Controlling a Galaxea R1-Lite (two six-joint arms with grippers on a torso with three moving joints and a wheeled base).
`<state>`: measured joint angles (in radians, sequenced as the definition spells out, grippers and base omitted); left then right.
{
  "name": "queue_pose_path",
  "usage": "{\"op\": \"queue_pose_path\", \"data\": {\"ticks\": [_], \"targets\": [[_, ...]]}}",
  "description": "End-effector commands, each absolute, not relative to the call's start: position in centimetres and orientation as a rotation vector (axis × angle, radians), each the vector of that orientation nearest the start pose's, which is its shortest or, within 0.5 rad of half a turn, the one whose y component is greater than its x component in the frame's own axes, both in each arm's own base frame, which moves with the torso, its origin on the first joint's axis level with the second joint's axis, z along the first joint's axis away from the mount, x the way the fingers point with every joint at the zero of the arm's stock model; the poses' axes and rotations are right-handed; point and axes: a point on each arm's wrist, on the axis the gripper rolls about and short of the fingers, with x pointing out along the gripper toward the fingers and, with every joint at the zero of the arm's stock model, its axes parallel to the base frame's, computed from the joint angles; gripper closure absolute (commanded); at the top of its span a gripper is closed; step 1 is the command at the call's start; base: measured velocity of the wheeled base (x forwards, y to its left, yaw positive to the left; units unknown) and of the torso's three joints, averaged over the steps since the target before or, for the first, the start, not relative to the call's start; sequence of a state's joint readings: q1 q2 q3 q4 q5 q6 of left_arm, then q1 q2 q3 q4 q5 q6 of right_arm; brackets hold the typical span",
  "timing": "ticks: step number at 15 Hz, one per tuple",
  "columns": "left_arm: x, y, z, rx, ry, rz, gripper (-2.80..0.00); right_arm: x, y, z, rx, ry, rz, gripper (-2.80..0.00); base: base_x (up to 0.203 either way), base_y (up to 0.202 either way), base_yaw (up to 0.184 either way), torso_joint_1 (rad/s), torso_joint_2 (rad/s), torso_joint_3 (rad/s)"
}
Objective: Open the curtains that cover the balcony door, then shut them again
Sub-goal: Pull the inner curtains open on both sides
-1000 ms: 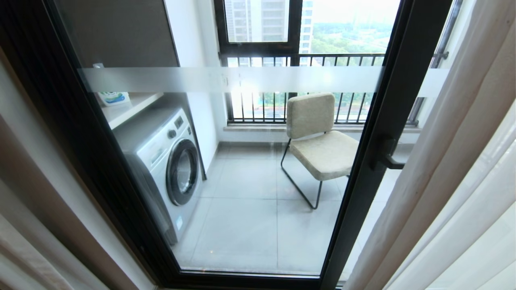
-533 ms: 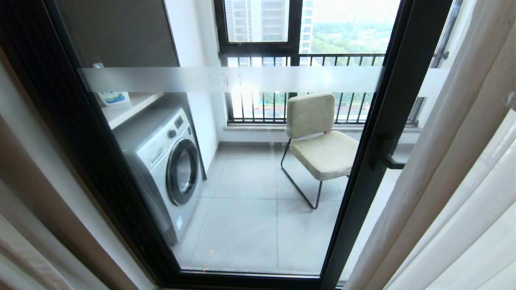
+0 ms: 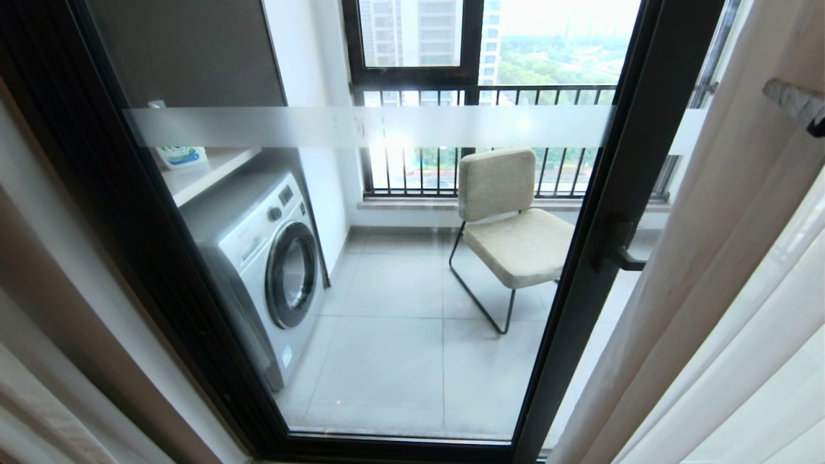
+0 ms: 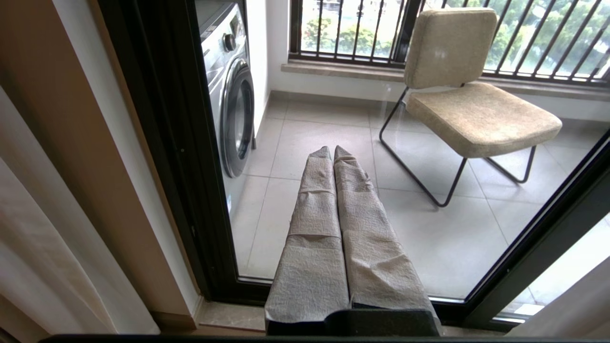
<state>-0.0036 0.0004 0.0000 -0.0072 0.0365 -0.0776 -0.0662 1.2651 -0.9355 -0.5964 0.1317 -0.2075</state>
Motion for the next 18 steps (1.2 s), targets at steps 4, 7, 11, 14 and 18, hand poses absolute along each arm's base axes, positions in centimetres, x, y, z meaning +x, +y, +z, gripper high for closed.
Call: {"op": "queue_pose_path", "data": {"ticks": [4, 7, 11, 14, 18], "targets": [[-2.3, 0.1, 7.6, -0.078, -0.009, 0.033, 0.0, 23.7, -1.4, 34.0, -0.17, -0.282, 0.043, -2.8, 0.0, 0.0, 0.0, 0.0, 0.0, 0.0], [-2.3, 0.1, 7.6, -0.078, -0.009, 0.033, 0.0, 23.7, -1.4, 34.3, -0.154, -0.29, 0.049, -2.8, 0.0, 0.0, 0.0, 0.0, 0.0, 0.0], [-2.3, 0.1, 7.6, -0.078, -0.009, 0.033, 0.0, 24.0, -1.2, 35.8, -0.137, -0.341, 0.058, -2.8, 0.0, 0.0, 0.0, 0.0, 0.0, 0.0], [-2.3, 0.1, 7.6, -0.078, -0.009, 0.033, 0.0, 24.3, -1.1, 36.8, -0.139, -0.372, 0.061, -2.8, 0.0, 0.0, 0.0, 0.0, 0.0, 0.0], [-2.3, 0.1, 7.6, -0.078, -0.009, 0.033, 0.0, 25.5, -0.9, 37.3, -0.122, -0.405, 0.074, -2.8, 0.0, 0.0, 0.0, 0.0, 0.0, 0.0]]}}
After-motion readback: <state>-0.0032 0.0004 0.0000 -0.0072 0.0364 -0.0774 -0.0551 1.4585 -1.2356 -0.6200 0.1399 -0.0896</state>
